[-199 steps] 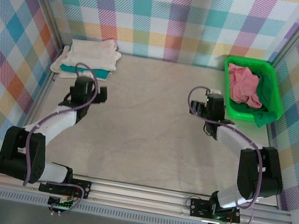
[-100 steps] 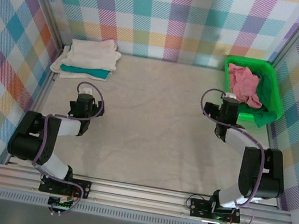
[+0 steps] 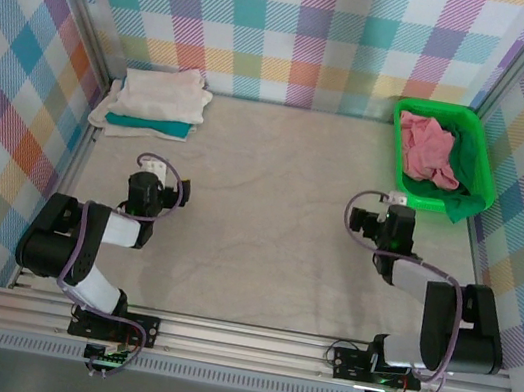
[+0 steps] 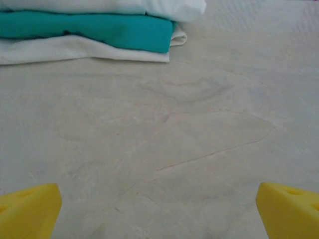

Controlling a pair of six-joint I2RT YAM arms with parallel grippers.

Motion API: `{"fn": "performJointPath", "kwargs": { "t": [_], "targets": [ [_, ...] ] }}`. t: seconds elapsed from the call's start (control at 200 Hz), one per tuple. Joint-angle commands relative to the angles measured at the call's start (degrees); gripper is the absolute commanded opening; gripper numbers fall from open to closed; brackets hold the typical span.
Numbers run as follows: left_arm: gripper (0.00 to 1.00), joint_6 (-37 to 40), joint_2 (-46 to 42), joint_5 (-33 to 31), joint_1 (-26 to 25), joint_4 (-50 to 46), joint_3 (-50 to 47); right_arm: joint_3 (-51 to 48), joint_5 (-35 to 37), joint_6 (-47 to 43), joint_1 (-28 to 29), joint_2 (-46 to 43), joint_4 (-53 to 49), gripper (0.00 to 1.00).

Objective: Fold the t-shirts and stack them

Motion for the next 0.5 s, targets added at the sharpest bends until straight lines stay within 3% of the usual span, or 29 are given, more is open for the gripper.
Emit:
{"fn": "performJointPath", "kwargs": {
  "t": [0.0, 0.085, 0.19, 0.335, 0.495],
  "targets": [
    [1.00, 1.21, 0.58, 1.91, 0.18, 1.09, 1.23, -2.40, -4.02, -4.07, -0.63, 0.81, 15.93, 1.00],
    [1.00, 1.12, 0.67, 1.65, 0.16, 0.71, 1.47, -6.56, -7.29, -5.49, -0.64, 4.06, 26.14, 0.99],
    [1.00, 0.94, 0.68, 1.47, 0.21, 0.30, 1.79, -9.15, -4.29, -3.74, -1.14, 9.21, 36.88, 1.00],
    [1.00, 0.75, 0.74, 1.69, 0.40, -0.36, 2.04, -0.85, -5.27, 0.79, -4.42, 8.51, 19.12, 0.99],
    [1.00, 0.37, 0.77, 2.70, 0.99, -0.78, 2.38, -1.78, -6.99, 0.99, -5.52, 8.18, 20.71, 1.00]
  ]
}}
